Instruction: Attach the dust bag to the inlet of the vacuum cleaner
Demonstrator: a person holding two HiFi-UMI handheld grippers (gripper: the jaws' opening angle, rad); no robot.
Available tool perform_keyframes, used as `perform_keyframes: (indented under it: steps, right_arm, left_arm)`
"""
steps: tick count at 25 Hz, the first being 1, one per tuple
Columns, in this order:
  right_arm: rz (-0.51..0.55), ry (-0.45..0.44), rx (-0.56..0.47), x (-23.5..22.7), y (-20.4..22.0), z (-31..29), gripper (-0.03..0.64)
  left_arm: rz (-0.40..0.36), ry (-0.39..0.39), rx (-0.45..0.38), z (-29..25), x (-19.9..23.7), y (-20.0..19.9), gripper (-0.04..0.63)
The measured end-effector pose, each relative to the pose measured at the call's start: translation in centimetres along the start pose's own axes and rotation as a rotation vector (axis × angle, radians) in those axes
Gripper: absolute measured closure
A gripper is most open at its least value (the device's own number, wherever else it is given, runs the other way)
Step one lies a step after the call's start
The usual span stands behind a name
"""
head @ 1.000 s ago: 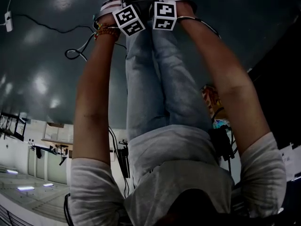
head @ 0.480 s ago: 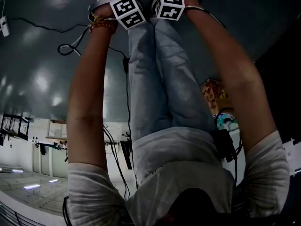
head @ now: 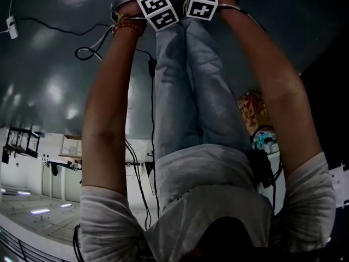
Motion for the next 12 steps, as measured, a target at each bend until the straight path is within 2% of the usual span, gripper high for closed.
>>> perform_keyframes:
  steps: [2,6,8,12]
  right_arm:
    - [0.02,0.018,0.023,0.3,-0.4,0.5,0.588]
    - [0.039,0.036,0.006,0.7,-1.0,1.9,0.587]
    - [0.034,0.029,0.004,0.2,-0.8,1.7,0.586]
    - [0.064,0.015,0.031,-0.6,-0.7,0.7,0.586]
  left_arm:
    - [-0.025,0.005,0.005,-0.2,0.1,-0.1,0.577]
    - [-0.005,0.014,0.047,-1.4,0.0,0.0,0.577]
    - [-0.019,0.009,0.059,-1.5,-0.1,-0.4,0.574]
    - [-0.043,0.02,0.031,-0.8,0.1,-0.7,0.574]
Point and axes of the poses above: the fingertips, and each gripper's own axes: z backward along the fingers, x to its left, y out of its underside, the point moved 8 cm from there along z, backward along the fingers
